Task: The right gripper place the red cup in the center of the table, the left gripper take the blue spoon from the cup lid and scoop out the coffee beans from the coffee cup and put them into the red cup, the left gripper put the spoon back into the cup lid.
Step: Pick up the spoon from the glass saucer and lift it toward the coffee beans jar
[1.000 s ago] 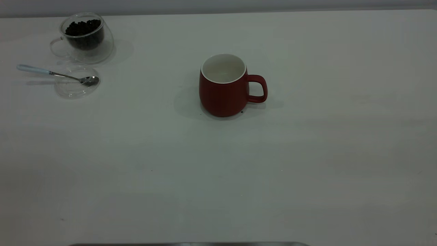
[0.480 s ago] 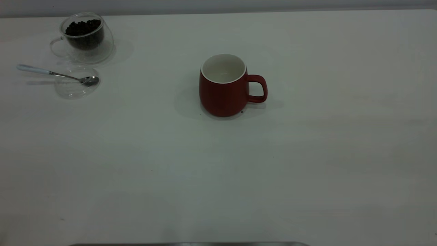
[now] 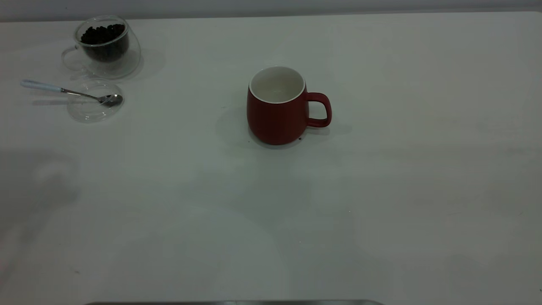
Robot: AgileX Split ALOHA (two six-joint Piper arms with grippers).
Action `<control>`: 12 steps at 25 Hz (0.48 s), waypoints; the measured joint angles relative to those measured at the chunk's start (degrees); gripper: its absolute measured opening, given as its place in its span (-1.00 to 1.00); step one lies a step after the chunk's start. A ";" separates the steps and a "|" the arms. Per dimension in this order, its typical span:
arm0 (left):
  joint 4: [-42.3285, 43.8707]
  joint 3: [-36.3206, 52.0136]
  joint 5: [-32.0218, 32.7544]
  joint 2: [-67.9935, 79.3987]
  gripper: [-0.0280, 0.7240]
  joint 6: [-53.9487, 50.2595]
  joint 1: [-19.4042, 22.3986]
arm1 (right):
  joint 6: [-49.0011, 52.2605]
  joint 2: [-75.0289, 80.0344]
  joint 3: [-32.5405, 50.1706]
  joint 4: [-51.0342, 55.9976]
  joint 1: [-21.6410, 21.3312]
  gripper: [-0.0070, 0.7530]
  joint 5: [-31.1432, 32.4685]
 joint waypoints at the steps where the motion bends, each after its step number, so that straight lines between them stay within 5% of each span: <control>1: -0.64 -1.72 0.00 3.19 0.50 0.46 1.33 | 0.00 0.00 0.00 0.00 0.00 0.57 0.00; 12: -24.28 -19.66 7.94 31.27 0.50 26.28 16.98 | 0.00 0.00 0.00 0.00 0.00 0.57 0.00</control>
